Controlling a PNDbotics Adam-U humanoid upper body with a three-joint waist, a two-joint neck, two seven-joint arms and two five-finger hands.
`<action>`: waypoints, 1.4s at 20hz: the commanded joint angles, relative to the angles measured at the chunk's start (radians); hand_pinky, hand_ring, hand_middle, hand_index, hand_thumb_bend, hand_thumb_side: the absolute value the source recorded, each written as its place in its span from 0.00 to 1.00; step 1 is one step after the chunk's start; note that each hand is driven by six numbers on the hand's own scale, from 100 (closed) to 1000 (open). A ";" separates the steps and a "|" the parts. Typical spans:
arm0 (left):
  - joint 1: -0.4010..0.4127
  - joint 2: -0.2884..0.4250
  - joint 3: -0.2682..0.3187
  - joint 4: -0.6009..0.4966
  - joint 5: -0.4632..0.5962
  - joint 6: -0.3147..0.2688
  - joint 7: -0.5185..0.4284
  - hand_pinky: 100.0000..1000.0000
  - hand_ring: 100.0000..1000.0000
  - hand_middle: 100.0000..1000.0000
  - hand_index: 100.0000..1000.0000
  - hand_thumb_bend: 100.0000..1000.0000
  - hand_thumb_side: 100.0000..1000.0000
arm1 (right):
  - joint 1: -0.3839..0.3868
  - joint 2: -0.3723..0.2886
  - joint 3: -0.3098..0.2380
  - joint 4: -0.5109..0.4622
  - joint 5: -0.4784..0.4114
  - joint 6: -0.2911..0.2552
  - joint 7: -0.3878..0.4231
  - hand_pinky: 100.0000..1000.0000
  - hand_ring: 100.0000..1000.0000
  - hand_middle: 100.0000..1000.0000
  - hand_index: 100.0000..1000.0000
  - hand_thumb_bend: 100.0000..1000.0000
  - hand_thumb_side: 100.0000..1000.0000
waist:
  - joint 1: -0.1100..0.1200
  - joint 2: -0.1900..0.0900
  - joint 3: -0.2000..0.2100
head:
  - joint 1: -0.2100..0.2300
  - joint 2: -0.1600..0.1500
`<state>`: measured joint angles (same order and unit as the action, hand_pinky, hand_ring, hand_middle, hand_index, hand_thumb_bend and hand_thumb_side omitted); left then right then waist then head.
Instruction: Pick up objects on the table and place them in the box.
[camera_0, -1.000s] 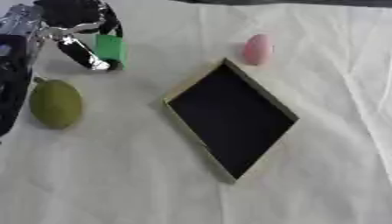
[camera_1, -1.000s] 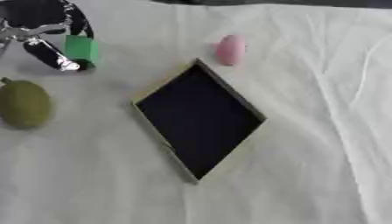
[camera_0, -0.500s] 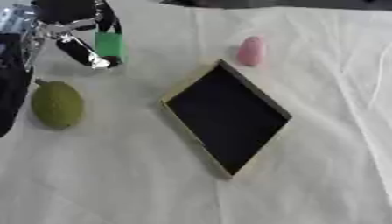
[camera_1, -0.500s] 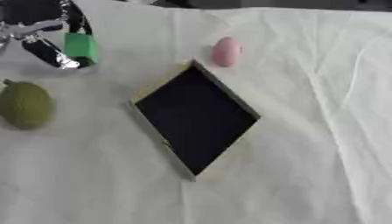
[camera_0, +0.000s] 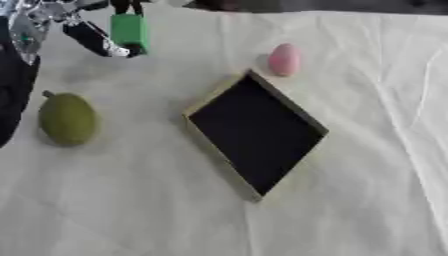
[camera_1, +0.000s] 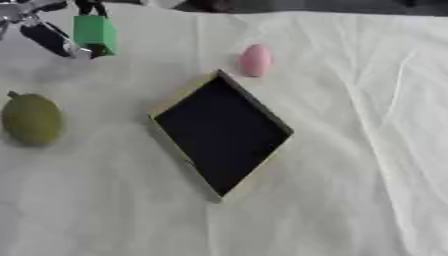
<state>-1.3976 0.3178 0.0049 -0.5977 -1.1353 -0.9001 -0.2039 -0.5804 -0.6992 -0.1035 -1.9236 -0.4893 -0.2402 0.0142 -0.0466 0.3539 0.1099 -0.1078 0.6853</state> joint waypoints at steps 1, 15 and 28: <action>-0.019 -0.006 -0.020 -0.037 0.083 -0.007 -0.061 0.44 0.39 0.25 0.46 0.00 0.13 | -0.014 -0.021 -0.003 -0.012 -0.007 -0.001 -0.003 0.93 0.73 0.58 0.75 0.00 0.51 | 0.004 -0.033 -0.003 | -0.004 0.009; 0.030 -0.185 -0.127 -0.159 0.436 -0.007 -0.284 0.43 0.36 0.24 0.44 0.00 0.17 | -0.033 -0.011 0.012 -0.024 -0.007 0.031 -0.026 0.92 0.73 0.58 0.75 0.00 0.51 | 0.020 -0.067 0.002 | -0.032 0.043; 0.079 -0.232 -0.261 -0.256 0.582 -0.007 -0.286 0.43 0.37 0.24 0.45 0.00 0.18 | -0.019 -0.011 0.011 -0.030 -0.003 0.051 -0.038 0.93 0.73 0.58 0.75 0.00 0.52 | 0.028 -0.078 0.027 | -0.046 0.038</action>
<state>-1.3009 0.0865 -0.2436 -0.8276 -0.5673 -0.7558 -0.3525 -0.5891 -0.6898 -0.0850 -1.9370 -0.4945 -0.1936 -0.0230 -0.0178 0.3025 0.1371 -0.1528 0.7283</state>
